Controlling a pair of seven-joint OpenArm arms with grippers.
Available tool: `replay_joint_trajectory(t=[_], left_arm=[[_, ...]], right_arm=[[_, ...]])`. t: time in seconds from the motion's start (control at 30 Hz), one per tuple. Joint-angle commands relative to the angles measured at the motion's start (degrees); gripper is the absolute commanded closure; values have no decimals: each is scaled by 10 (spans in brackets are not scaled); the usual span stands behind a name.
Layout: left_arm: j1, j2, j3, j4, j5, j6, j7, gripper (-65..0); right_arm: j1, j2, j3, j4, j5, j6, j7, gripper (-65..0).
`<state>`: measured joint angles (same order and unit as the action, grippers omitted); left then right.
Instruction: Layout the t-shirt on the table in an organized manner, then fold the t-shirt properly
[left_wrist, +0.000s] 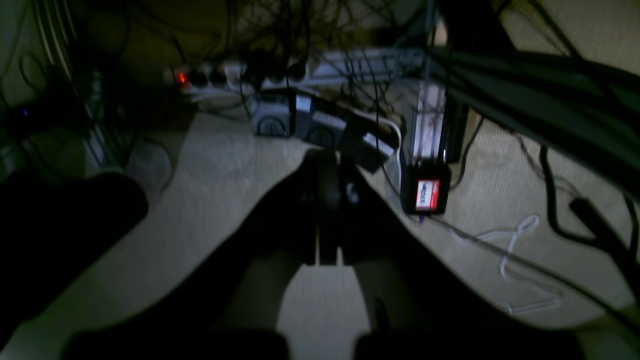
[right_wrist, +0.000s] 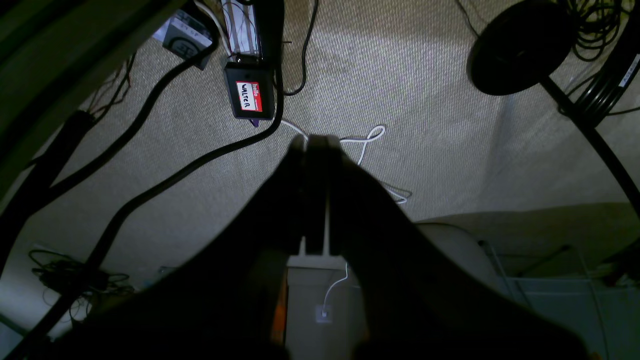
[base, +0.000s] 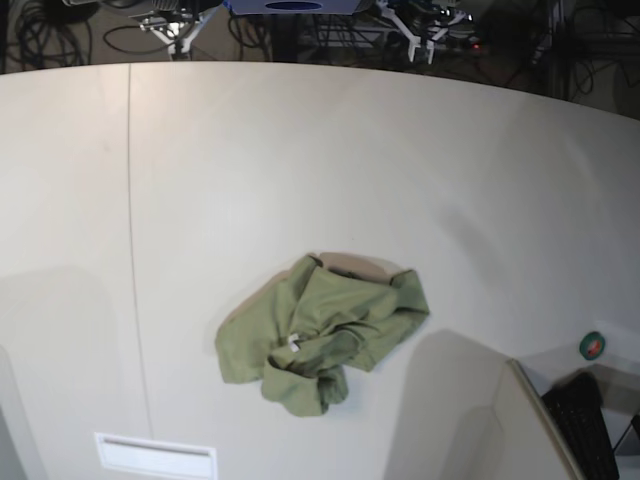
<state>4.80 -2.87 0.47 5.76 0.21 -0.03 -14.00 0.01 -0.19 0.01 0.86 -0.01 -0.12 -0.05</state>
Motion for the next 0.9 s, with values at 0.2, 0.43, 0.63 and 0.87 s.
replay_joint_trajectory(t=[0.2,0.43,0.63,0.87], left_arm=[[4,-2,2,2,5,0,-53,-2],[19,-15,2,2,5,0,-91,-5],[19,-10,2,1,5,0,-91,-5],[19,-10,2,1,5,0,-90,-20]], right_arm=[[-60,-6,2,62,1,1,-1,-36],[-88,-6,1,92,1,1,1,-482],[-88,-6,2,103,1,1,1,-348],[-87,-4,2,103,1,0,1,0]])
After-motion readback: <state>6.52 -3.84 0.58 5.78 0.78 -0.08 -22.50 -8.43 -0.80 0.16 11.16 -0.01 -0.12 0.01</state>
